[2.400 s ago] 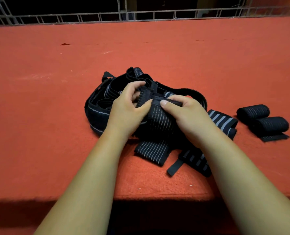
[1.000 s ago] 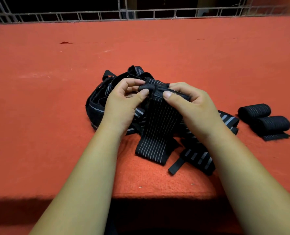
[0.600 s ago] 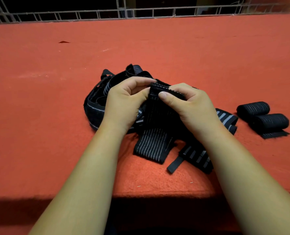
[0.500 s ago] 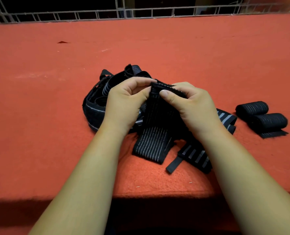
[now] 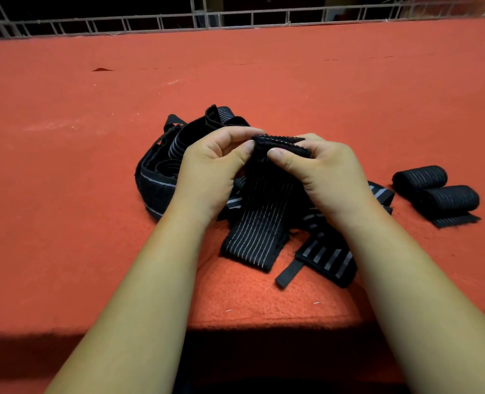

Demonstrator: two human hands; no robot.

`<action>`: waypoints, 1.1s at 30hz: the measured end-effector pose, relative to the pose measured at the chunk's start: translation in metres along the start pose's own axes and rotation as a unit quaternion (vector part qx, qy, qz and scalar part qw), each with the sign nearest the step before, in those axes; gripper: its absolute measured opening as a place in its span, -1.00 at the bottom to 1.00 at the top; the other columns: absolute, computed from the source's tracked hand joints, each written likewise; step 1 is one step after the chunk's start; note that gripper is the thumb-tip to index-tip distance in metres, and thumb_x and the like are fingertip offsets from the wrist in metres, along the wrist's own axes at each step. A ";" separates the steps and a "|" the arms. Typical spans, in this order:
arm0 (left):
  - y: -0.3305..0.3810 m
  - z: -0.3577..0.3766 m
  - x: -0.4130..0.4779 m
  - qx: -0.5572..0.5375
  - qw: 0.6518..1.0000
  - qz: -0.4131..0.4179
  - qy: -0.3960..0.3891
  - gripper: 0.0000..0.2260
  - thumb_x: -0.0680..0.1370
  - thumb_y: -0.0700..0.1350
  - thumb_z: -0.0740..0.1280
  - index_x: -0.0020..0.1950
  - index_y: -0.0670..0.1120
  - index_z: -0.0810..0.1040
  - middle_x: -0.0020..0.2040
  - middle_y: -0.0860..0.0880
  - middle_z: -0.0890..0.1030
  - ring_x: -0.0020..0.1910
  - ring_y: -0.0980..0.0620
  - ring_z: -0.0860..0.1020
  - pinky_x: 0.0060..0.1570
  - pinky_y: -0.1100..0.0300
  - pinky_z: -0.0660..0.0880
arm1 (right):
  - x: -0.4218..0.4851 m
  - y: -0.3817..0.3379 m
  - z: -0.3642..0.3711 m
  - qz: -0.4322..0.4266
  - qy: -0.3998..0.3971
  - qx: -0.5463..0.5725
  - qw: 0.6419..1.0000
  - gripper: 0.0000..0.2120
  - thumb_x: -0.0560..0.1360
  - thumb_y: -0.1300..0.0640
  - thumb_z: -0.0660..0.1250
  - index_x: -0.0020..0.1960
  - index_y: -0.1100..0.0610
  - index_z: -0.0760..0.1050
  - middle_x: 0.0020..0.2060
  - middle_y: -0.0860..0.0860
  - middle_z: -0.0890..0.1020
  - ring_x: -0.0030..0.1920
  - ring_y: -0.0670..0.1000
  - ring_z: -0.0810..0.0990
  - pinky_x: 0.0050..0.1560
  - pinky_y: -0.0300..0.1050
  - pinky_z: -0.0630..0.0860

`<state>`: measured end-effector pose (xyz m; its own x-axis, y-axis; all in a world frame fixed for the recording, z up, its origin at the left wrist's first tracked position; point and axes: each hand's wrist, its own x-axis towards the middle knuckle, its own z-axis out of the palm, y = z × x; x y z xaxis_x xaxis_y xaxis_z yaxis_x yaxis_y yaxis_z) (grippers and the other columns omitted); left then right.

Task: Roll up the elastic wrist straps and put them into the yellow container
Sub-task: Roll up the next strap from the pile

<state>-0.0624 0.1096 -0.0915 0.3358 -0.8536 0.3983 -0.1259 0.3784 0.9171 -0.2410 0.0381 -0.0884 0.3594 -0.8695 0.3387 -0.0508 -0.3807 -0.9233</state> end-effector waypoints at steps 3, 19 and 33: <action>0.001 0.001 -0.001 0.001 1.000 -0.002 -0.010 -0.80 0.69 -0.33 0.36 0.20 -0.13 0.73 0.14 -0.15 0.77 0.17 -0.07 0.73 0.25 0.02 0.65 | 0.001 0.000 0.000 0.004 0.001 -0.007 1.000 -0.86 0.56 0.05 0.58 0.00 0.12 0.78 0.02 -0.08 0.73 -0.03 -0.11 0.73 -0.03 -0.25 0.58; 0.005 0.001 -0.003 0.028 0.999 -0.015 -0.034 -0.82 0.67 -0.19 0.44 0.21 0.02 0.75 0.15 -0.11 0.77 0.01 0.05 0.64 -0.08 0.13 0.53 | -0.007 -0.007 0.002 0.092 0.041 0.010 0.995 -0.60 0.44 -0.11 0.67 -0.09 0.15 0.56 -0.24 -0.02 0.76 -0.29 -0.05 0.71 -0.30 -0.13 0.54; 0.006 0.008 -0.001 -0.012 0.997 -0.019 0.070 -0.86 0.65 -0.24 0.46 0.19 -0.15 0.75 0.07 -0.10 0.79 0.15 -0.10 0.75 0.21 0.03 0.68 | -0.010 -0.012 0.008 0.048 0.024 0.084 0.995 -0.84 0.66 0.08 0.46 0.16 0.12 0.73 -0.01 0.02 0.81 0.02 0.04 0.79 0.05 -0.06 0.70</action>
<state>-0.0706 0.1103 -0.0860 0.4678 -0.8094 0.3549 -0.0879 0.3569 0.9300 -0.2370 0.0539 -0.0823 0.3154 -0.9148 0.2523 0.0747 -0.2411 -0.9676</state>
